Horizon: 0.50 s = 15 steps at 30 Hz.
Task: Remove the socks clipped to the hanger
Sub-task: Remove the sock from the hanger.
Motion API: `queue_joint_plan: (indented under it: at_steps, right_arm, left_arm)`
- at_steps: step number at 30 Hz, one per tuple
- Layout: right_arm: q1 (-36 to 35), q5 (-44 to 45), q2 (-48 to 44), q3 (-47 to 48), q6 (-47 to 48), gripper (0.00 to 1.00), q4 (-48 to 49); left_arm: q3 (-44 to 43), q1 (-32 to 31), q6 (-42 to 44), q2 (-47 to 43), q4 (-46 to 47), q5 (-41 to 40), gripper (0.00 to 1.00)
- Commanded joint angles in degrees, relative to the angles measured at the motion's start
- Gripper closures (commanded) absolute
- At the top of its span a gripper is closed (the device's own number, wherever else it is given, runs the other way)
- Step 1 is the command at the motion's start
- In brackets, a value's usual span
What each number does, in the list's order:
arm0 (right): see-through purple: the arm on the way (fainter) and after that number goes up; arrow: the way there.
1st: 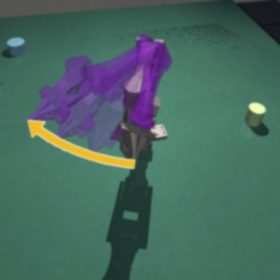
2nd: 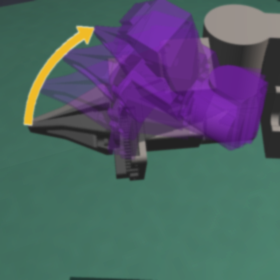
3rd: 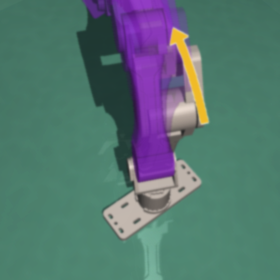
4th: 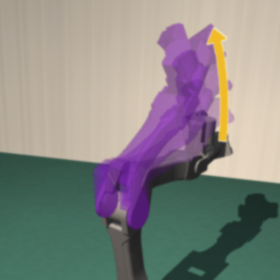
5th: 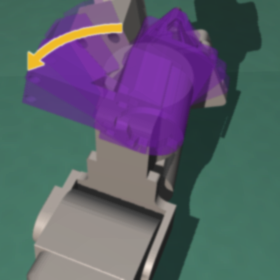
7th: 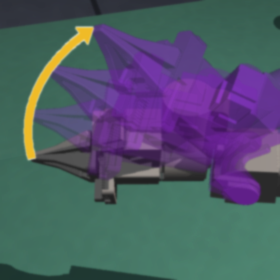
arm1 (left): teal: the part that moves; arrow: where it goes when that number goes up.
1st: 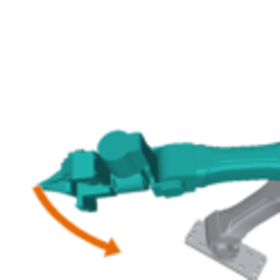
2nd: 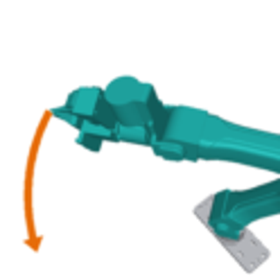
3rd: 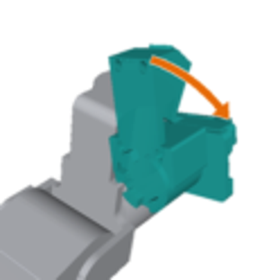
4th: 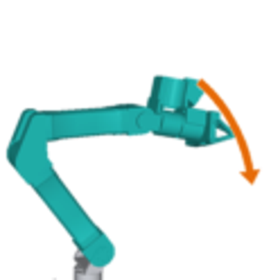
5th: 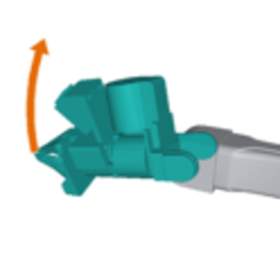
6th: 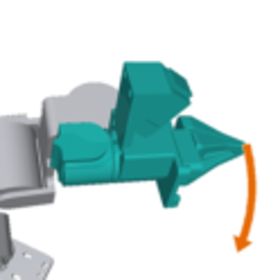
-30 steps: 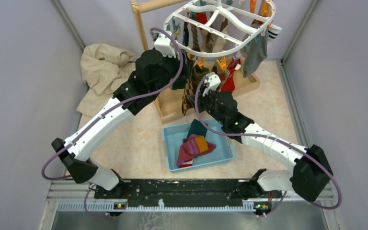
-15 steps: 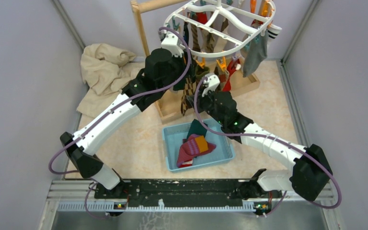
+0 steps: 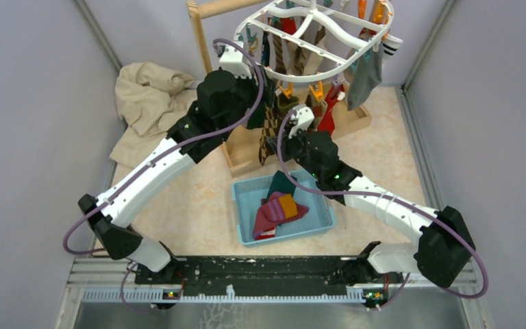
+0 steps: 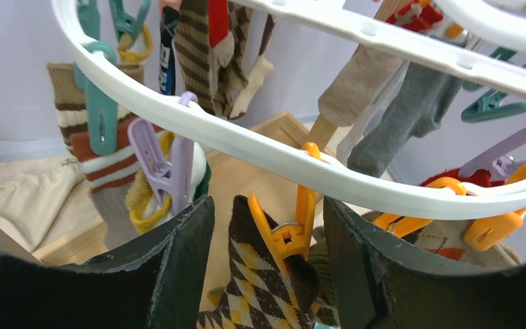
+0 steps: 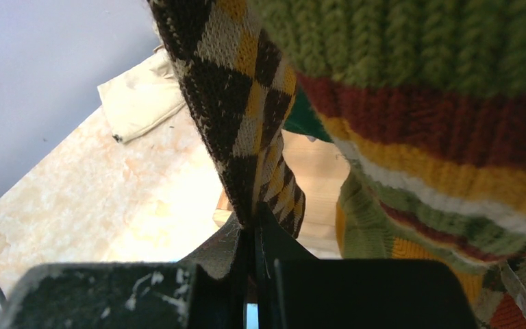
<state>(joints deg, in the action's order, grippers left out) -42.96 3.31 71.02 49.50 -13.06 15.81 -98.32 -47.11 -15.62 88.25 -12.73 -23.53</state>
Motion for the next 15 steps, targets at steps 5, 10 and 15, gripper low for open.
queue_joint_plan:
  at_steps: [5, 10, 15]
  right_arm:
    - [-0.4, -0.5, 0.7, 2.4, 0.7, 1.00, 1.8]
    - [-0.4, -0.5, 0.6, 2.0, 0.5, 1.00, 1.9]
    - [-0.4, -0.4, 0.4, 1.8, 0.5, 1.00, 1.9]
  left_arm:
    - [2.3, 0.2, 0.5, -2.0, 4.8, -2.1, 0.35]
    - [2.0, 0.1, 0.2, -1.1, 4.6, -1.7, 0.36]
    - [1.9, 0.2, 0.0, -0.9, 5.1, -1.4, 0.37]
